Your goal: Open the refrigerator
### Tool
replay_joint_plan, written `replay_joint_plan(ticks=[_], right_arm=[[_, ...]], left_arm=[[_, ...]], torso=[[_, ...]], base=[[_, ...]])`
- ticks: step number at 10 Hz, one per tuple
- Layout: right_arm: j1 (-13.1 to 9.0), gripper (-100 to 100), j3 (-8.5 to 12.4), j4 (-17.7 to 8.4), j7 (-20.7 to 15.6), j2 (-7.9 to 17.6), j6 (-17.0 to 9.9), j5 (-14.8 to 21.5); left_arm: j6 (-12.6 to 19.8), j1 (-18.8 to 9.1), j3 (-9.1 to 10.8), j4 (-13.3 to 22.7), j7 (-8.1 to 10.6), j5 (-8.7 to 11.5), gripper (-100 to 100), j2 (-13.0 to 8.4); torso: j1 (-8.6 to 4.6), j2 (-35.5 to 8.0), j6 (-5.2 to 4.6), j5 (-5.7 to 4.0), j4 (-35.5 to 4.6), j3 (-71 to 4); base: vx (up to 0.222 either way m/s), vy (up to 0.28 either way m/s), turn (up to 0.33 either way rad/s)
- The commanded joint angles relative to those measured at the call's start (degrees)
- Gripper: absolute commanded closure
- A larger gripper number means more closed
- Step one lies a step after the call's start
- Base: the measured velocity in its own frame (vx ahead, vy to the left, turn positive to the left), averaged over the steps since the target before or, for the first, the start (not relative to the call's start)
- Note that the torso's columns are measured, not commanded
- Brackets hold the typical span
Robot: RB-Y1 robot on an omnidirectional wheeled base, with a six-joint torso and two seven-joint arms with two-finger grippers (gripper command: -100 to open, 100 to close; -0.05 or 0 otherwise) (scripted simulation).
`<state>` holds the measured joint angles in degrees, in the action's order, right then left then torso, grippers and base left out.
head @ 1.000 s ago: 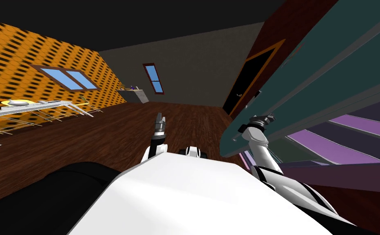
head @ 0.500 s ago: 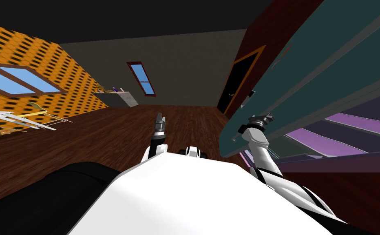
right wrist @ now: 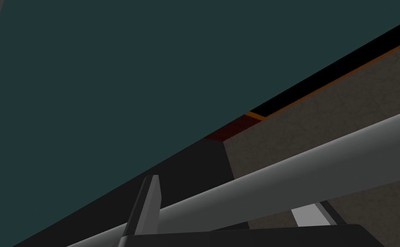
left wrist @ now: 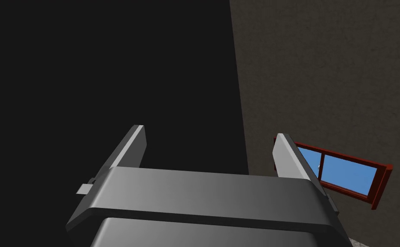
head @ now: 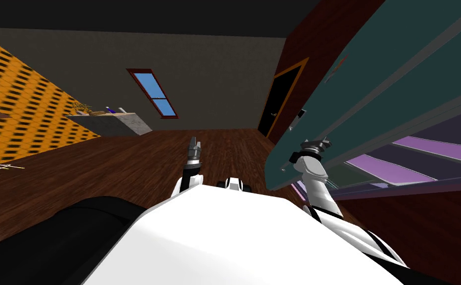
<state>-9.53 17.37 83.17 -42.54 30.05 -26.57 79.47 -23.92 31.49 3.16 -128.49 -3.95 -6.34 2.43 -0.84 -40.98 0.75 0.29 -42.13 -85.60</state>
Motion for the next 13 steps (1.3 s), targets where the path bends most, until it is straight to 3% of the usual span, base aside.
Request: replay_joint_plan(ticks=[1,2,3,5,6,7,8,13], right_arm=[[0.20,100,0.90,2.05,-0.72,-0.26,2.26,0.46],[0.20,100,0.90,2.05,-0.72,-0.26,2.26,0.46],[1.19,100,1.67,4.12,-1.50,-1.31,4.22,0.32],[1.19,100,1.67,4.12,-1.50,-1.31,4.22,0.32],[2.19,100,2.45,6.19,-2.27,-2.36,6.19,0.19],[2.19,100,2.45,6.19,-2.27,-2.36,6.19,0.19],[3.19,100,3.23,8.26,-3.05,-3.40,8.16,0.05],[2.37,100,4.78,7.76,-4.18,-4.19,5.09,0.09]], left_arm=[[0.00,0.02,0.01,0.00,0.00,0.00,0,0.00],[0.00,0.02,0.00,0.00,0.00,0.00,0,0.00],[0.00,0.00,0.00,0.00,0.00,0.00,0,0.00],[0.00,0.02,0.00,0.00,0.00,0.00,0,0.00],[0.00,0.00,0.00,0.00,0.00,0.00,0,0.00],[0.00,0.02,0.00,0.00,0.00,0.00,0,0.00],[0.00,0.02,0.00,0.00,0.00,0.00,0,0.01],[0.00,0.00,0.00,0.00,0.00,0.00,0,0.00]], torso=[[0.38,-0.16,-0.48,-0.05,0.03,0.15],[0.43,-0.11,-0.32,-0.04,0.05,0.18],[0.23,-0.03,0.00,-0.01,0.04,0.04],[0.73,-0.25,-0.40,-0.03,0.07,0.30],[0.40,-0.21,-0.07,0.01,0.04,0.17],[0.83,-0.45,-0.57,-0.08,0.08,0.38],[0.94,-0.59,-0.51,-0.09,0.10,0.52],[0.95,-1.09,-0.78,-0.17,-0.12,0.89]], base=[[0.238,0.179,-0.288],[0.174,0.128,-0.053],[0.167,0.197,-0.345],[0.224,0.184,-0.196],[0.183,0.235,-0.328],[0.233,0.273,-0.288],[0.249,0.297,-0.380],[0.167,0.211,-0.081]])
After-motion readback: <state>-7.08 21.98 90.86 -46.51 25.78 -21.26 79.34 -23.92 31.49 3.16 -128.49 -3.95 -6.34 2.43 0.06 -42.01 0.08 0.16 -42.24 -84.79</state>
